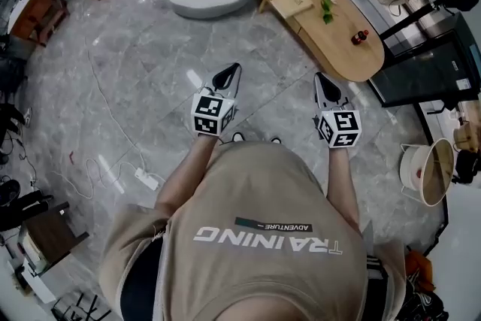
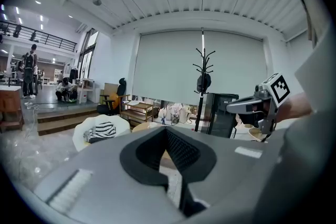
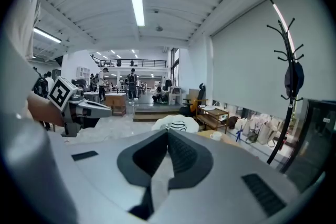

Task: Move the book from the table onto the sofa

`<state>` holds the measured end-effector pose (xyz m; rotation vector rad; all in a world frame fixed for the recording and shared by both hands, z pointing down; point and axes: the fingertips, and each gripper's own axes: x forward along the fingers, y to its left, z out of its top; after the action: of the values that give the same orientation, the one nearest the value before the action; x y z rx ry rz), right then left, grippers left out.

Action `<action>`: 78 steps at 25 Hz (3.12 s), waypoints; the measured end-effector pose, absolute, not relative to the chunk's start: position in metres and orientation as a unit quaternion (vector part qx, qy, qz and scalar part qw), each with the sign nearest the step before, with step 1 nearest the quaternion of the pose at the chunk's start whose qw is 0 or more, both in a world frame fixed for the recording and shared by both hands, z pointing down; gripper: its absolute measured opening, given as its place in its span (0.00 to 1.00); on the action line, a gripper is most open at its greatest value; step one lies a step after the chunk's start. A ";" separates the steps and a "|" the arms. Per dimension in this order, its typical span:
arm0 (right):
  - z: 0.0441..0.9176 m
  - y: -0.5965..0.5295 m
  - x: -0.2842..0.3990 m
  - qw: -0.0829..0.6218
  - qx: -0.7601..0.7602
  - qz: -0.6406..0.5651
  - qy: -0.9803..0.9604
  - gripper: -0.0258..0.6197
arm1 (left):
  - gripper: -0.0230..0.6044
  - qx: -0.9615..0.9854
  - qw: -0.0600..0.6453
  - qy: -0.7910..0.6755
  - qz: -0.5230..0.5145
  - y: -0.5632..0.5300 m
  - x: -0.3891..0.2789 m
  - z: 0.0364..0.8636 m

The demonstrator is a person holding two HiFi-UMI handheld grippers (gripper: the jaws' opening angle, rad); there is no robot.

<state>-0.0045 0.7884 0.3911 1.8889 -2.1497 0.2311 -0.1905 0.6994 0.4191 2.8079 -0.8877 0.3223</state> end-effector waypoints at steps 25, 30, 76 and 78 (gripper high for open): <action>0.461 0.681 0.086 0.171 0.648 0.151 -0.727 0.05 | 0.03 0.934 0.098 -0.299 0.170 0.565 -0.145 0.451; 0.474 0.654 0.127 0.180 0.640 0.147 -0.733 0.05 | 0.03 0.932 0.092 -0.304 0.176 0.532 -0.102 0.451; 0.518 0.357 0.227 0.142 0.753 0.261 -0.587 0.05 | 0.03 0.981 0.072 -0.086 0.160 0.172 0.078 0.465; 0.523 0.359 0.229 0.127 0.749 0.271 -0.591 0.05 | 0.03 0.980 0.074 -0.081 0.168 0.173 0.086 0.469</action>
<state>0.2293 0.3590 0.5233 2.1796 -1.7205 0.7886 0.0862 0.1729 0.4687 2.9406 -0.2418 0.5034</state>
